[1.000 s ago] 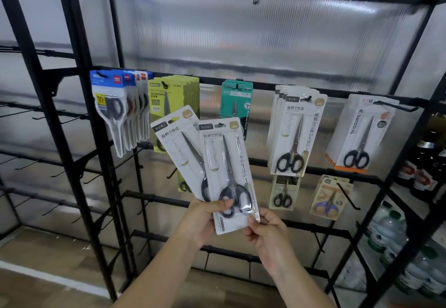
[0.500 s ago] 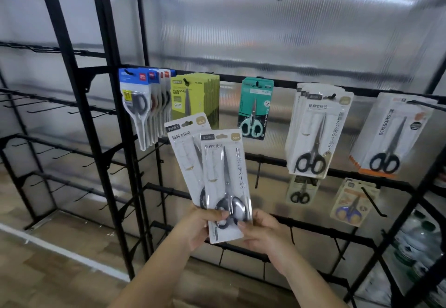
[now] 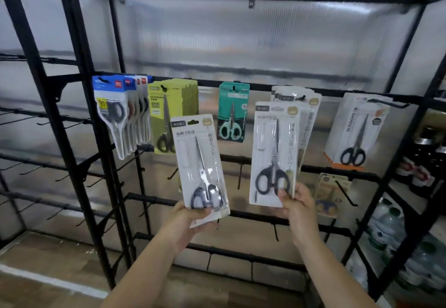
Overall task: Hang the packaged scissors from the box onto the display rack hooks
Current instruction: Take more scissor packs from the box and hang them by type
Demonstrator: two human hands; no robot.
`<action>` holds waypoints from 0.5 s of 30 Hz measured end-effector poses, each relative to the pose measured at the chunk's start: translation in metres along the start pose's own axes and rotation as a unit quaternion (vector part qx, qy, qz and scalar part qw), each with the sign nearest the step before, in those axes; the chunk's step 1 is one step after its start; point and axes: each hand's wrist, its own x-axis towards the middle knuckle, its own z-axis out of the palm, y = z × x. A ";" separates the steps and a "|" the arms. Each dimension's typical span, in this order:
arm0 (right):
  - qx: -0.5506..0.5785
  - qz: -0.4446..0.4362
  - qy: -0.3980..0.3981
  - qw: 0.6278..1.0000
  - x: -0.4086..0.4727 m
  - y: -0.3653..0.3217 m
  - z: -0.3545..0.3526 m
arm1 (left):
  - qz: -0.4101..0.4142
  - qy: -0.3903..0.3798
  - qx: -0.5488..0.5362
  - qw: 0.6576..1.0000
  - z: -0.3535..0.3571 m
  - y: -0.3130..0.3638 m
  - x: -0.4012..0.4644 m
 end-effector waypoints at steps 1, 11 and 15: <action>-0.003 -0.013 0.014 1.000 0.002 -0.007 -0.007 | 0.004 -0.001 0.003 1.000 0.004 -0.002 0.002; 0.003 -0.059 0.060 0.996 0.010 -0.046 -0.026 | 0.026 -0.034 0.020 0.999 0.021 -0.016 0.011; 0.055 -0.104 0.073 0.990 0.005 -0.043 -0.026 | 0.034 -0.042 0.008 0.999 0.019 -0.016 0.011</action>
